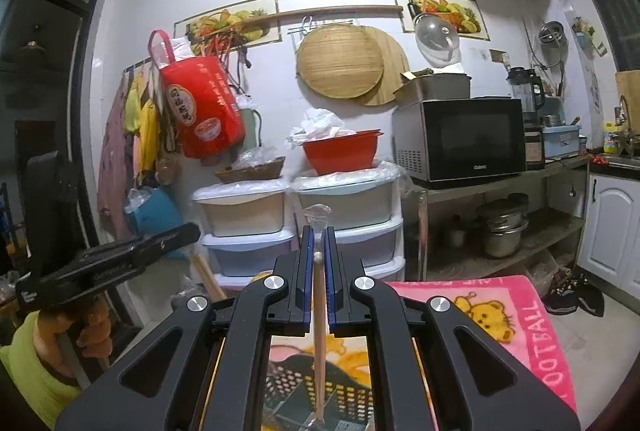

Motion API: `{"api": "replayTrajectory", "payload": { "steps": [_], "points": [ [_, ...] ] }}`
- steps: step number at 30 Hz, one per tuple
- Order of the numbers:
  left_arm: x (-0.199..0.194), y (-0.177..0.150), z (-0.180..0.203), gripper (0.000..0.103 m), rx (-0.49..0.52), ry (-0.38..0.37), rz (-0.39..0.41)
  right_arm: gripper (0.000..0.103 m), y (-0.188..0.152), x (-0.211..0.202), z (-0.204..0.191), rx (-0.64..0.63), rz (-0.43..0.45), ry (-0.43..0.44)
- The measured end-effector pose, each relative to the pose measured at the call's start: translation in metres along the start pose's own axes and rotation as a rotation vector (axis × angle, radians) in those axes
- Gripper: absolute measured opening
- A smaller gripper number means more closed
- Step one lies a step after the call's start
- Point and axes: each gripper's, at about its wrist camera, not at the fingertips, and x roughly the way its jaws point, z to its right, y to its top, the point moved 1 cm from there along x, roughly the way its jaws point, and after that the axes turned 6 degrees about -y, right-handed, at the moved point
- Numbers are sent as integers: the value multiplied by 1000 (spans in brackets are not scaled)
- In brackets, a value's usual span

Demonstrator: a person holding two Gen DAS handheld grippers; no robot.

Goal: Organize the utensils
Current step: 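Lift the left tool's chopsticks into the green caddy while the right tool inserts its pair too, then open the left tool to release chopsticks in the caddy while the right tool releases and withdraws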

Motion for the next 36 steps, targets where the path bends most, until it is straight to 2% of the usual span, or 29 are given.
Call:
{"api": "replayTrajectory", "payload": {
  "steps": [12,29,36],
  "points": [
    [20,-31,-14,1,-33,-3,-51,6,-32,29,-1,-44,-27,-58],
    [31,-72,-31,1,-110,-26,-114,7,-82,51,8,36,-115,-90],
    [28,-80,-40,1,-133,-6,-126,26,-93,47,20,78,-130,-129]
  ]
}}
